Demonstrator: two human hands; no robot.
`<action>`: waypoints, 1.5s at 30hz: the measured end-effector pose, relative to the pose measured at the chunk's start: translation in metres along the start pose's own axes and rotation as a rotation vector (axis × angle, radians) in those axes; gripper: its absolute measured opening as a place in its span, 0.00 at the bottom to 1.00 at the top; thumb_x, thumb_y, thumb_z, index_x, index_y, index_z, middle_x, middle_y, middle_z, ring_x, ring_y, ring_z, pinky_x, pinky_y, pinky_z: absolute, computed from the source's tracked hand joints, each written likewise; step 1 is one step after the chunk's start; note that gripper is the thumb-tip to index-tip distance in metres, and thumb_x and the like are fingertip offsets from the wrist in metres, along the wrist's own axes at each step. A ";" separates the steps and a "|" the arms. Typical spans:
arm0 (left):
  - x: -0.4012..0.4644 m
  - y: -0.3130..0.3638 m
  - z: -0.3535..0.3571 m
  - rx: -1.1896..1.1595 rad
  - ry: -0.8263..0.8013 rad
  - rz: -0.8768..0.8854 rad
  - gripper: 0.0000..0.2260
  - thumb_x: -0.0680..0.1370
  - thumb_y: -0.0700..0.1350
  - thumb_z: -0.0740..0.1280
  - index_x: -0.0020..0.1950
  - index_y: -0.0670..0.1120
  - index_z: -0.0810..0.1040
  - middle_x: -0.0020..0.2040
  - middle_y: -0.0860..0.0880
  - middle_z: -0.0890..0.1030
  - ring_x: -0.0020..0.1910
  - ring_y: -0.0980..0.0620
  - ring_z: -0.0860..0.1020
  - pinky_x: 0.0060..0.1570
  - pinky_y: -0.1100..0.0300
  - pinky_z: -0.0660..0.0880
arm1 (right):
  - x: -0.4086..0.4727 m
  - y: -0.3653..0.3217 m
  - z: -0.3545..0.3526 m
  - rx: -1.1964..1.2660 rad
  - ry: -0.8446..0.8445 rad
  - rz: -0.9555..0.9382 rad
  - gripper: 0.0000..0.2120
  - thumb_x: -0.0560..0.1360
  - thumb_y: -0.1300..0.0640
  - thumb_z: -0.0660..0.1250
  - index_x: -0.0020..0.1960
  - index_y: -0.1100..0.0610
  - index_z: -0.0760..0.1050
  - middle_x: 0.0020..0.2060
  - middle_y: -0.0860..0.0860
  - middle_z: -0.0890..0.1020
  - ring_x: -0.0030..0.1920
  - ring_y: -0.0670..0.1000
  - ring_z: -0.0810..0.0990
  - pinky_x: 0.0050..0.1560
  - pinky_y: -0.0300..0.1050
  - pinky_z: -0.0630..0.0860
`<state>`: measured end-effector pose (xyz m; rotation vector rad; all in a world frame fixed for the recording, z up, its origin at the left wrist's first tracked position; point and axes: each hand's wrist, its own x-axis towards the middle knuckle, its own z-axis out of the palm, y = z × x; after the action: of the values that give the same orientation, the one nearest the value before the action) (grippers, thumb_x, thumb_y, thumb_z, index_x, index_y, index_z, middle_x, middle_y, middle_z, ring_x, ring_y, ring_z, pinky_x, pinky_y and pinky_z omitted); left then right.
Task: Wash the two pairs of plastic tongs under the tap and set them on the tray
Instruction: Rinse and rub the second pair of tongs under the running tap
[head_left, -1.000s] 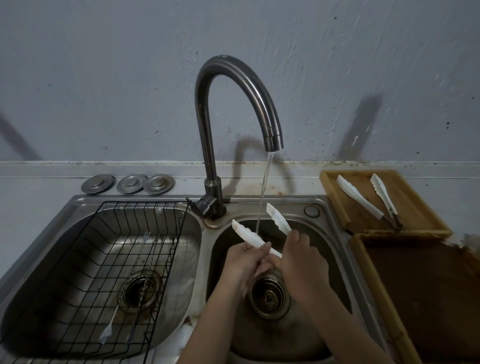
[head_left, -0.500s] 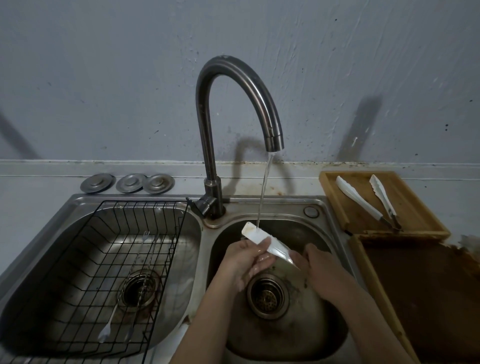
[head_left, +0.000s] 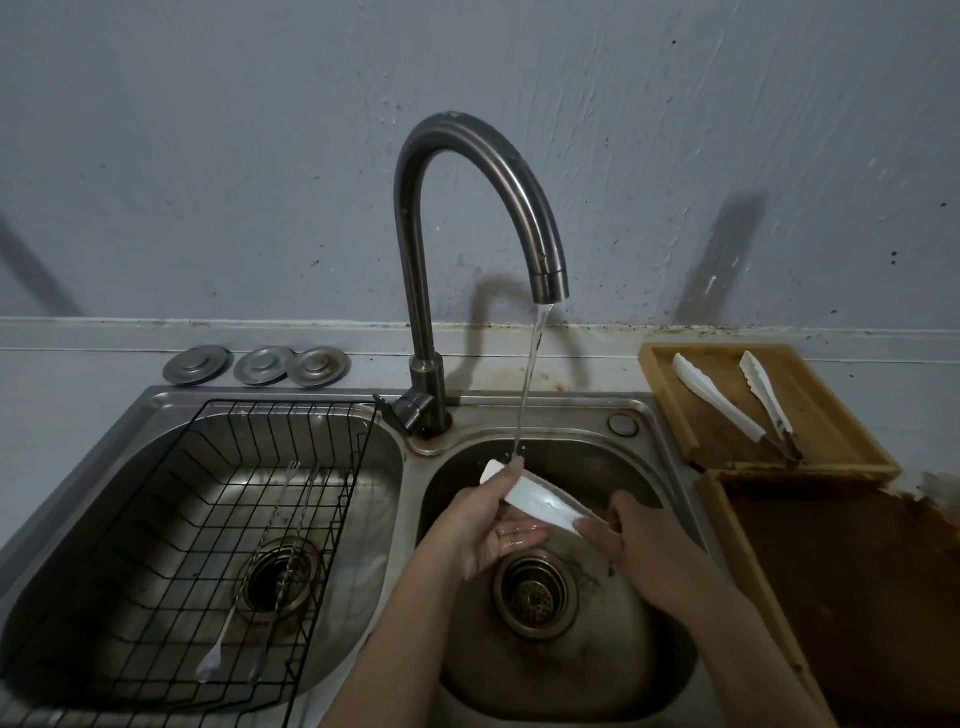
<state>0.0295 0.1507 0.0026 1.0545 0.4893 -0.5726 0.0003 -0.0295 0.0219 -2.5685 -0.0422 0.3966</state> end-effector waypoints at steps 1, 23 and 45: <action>0.001 0.000 -0.001 0.006 -0.002 0.006 0.20 0.74 0.54 0.67 0.53 0.37 0.75 0.36 0.39 0.84 0.35 0.45 0.84 0.32 0.56 0.81 | -0.001 -0.001 0.000 -0.005 0.010 -0.007 0.15 0.75 0.40 0.60 0.48 0.51 0.66 0.39 0.46 0.76 0.39 0.45 0.76 0.43 0.44 0.74; 0.018 0.008 0.011 0.093 0.110 0.520 0.12 0.80 0.34 0.56 0.52 0.43 0.78 0.43 0.46 0.84 0.41 0.48 0.80 0.34 0.59 0.76 | 0.014 -0.005 0.009 0.045 0.603 0.151 0.28 0.66 0.64 0.74 0.61 0.62 0.64 0.59 0.60 0.70 0.62 0.57 0.68 0.62 0.50 0.67; -0.009 0.036 0.010 1.159 0.363 0.772 0.13 0.81 0.42 0.56 0.51 0.41 0.80 0.44 0.44 0.82 0.41 0.50 0.77 0.41 0.65 0.70 | 0.008 -0.002 0.010 0.224 0.432 0.116 0.23 0.66 0.58 0.75 0.55 0.59 0.68 0.50 0.53 0.74 0.52 0.52 0.75 0.46 0.42 0.77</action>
<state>0.0470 0.1574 0.0361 2.3260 -0.0283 0.1063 0.0050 -0.0216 0.0128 -2.3852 0.2917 -0.1138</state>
